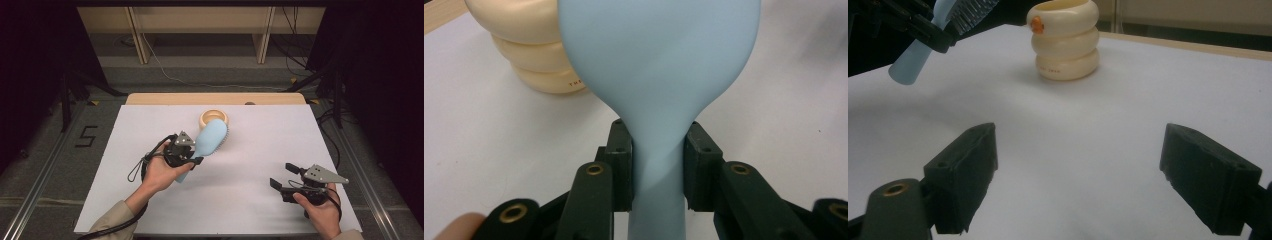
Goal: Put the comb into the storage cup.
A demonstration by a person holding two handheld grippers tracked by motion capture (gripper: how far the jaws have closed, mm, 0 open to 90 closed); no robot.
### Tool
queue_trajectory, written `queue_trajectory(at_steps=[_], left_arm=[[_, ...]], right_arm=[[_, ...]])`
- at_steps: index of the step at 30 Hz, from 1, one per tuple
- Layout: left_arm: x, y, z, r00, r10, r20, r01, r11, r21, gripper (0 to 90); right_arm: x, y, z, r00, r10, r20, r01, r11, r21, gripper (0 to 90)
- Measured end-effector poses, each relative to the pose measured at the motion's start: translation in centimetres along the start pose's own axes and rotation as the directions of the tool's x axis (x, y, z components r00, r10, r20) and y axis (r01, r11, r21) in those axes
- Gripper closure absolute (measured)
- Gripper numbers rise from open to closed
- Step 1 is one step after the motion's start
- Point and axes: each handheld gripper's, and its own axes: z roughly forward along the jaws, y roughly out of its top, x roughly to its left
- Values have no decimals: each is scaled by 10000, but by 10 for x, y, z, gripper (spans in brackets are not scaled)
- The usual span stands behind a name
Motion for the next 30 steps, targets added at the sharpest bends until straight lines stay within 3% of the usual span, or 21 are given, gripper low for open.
queue_trajectory(at_steps=[13,30], left_arm=[[2,0,-1,9996,-287,-72,279,9956,-892,693],[-3,1,2,9960,-880,133,890,9841,-1537,693]], right_arm=[[1,1,0,9999,-109,7,109,9999,2,162],[2,1,1,9999,-135,-5,135,9999,30,162]])
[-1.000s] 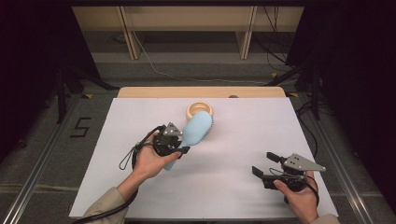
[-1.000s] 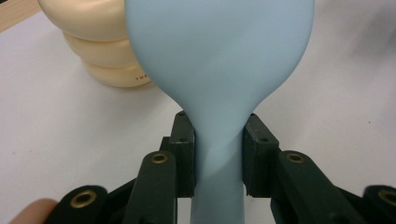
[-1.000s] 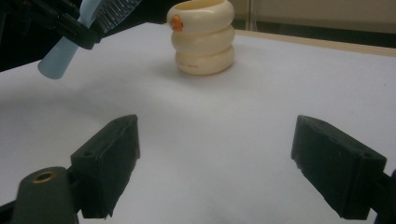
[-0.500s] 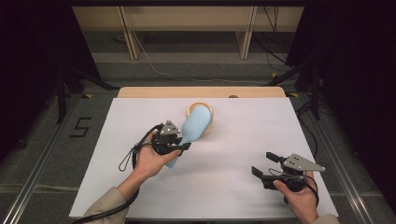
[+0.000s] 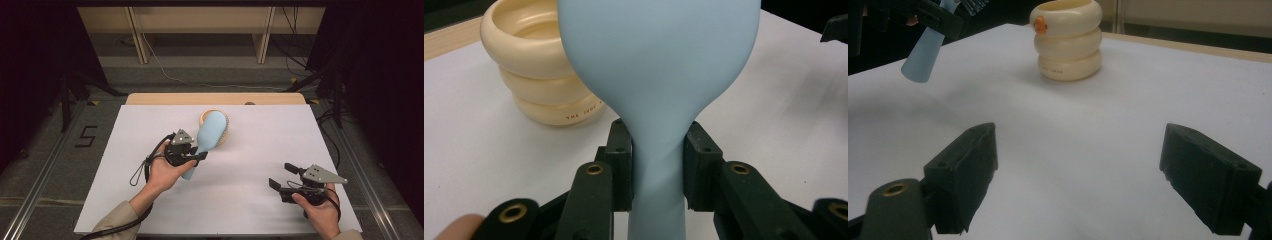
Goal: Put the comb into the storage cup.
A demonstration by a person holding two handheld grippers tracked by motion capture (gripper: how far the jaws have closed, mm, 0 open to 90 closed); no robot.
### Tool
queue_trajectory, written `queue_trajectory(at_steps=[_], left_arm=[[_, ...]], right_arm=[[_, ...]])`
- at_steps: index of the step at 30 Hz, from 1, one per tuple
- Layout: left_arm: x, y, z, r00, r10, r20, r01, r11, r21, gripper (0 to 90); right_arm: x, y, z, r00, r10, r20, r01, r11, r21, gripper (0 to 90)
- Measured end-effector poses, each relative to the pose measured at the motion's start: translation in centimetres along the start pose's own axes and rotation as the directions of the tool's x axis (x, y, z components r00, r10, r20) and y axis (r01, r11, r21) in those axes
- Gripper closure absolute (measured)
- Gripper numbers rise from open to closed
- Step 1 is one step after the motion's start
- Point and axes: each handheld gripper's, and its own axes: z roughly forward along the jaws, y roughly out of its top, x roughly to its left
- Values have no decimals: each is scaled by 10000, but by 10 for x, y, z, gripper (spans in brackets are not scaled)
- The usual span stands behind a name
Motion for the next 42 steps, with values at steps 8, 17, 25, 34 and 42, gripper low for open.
queue_trajectory(at_steps=[8,17,25,34,42], left_arm=[[-1,2,-1,9996,-269,-8,269,9995,-178,693],[-7,3,3,9977,-651,209,655,9976,-207,693],[-12,5,5,9965,-775,329,785,9964,-313,693],[-13,6,6,9948,-948,384,965,9943,-454,693],[-14,5,9,9941,-1015,392,1035,9933,-518,693]], right_arm=[[3,2,2,10000,-41,-33,41,10000,-68,162],[14,5,8,9992,-226,-332,224,9997,-79,162],[20,7,12,9980,-246,-578,240,9996,-113,162],[27,10,22,9953,-331,-914,329,9995,-42,163],[34,12,30,9920,-287,-1227,285,9996,-39,163]])
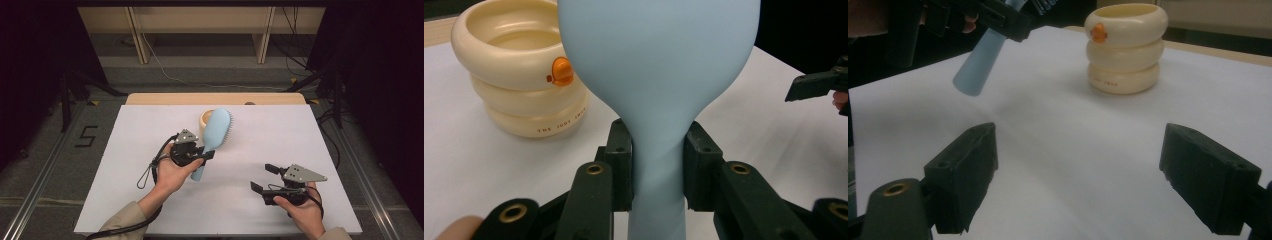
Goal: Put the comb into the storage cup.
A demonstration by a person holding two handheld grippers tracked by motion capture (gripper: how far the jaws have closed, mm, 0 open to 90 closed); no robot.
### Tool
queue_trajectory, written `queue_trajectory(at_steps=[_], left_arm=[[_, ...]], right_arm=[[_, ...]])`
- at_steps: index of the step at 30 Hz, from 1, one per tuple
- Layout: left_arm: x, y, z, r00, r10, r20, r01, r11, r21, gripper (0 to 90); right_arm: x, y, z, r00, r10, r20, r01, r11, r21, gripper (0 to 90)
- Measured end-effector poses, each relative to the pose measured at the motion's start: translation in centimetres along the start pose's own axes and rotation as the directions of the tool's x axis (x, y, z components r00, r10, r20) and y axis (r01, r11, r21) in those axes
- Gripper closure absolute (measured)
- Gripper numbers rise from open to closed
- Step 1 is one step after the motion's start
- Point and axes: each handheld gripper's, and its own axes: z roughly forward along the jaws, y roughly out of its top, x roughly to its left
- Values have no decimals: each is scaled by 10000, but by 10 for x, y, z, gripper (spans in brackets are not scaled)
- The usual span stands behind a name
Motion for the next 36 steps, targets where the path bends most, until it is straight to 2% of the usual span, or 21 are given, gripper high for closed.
queue_trajectory(at_steps=[22,36], left_arm=[[-7,-3,7,9998,100,153,-101,9999,35,693],[-12,-6,12,9996,167,216,-168,9998,48,693]], right_arm=[[26,12,48,9934,105,-1141,-82,9998,206,161],[31,15,70,9908,291,-1324,-254,9992,295,162]])
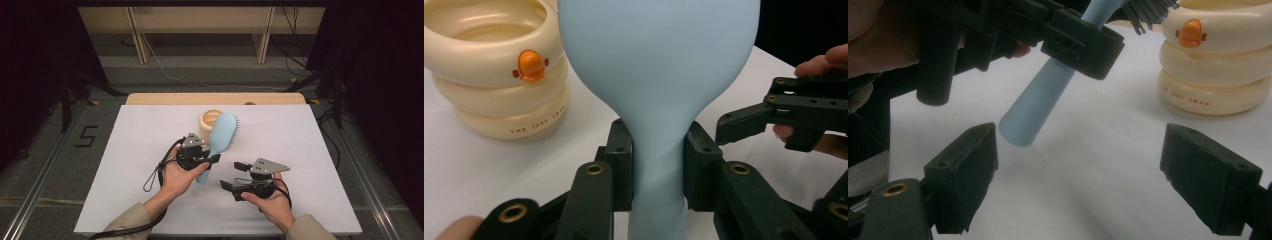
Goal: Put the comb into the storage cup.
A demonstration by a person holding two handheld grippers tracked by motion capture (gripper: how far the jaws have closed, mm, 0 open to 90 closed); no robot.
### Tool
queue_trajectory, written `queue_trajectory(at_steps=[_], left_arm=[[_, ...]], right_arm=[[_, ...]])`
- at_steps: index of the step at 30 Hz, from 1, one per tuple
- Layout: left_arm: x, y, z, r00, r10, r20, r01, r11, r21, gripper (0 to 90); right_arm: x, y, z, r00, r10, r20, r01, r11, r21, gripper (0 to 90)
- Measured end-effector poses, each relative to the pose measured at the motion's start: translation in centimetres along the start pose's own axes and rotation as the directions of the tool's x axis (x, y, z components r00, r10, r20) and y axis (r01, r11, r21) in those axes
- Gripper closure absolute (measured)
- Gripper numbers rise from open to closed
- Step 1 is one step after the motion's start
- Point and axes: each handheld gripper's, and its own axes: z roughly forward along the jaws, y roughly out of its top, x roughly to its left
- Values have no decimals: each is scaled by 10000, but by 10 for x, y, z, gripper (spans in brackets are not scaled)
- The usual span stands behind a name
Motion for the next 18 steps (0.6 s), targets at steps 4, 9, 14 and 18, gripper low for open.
queue_trajectory(at_steps=[4,9,14,18], left_arm=[[-1,0,1,10000,19,41,-19,10000,21,693],[-2,-1,1,10000,44,82,-44,10000,34,694],[-2,-1,2,9999,47,97,-47,10000,22,693],[-3,-1,2,9999,43,119,-43,10000,-40,694]], right_arm=[[0,2,7,9999,94,-39,-94,10000,-1,162],[2,3,15,9998,131,-122,-131,9999,57,162],[3,4,23,9997,142,-200,-139,9998,147,162],[4,5,28,9996,134,-238,-129,9997,202,162]])
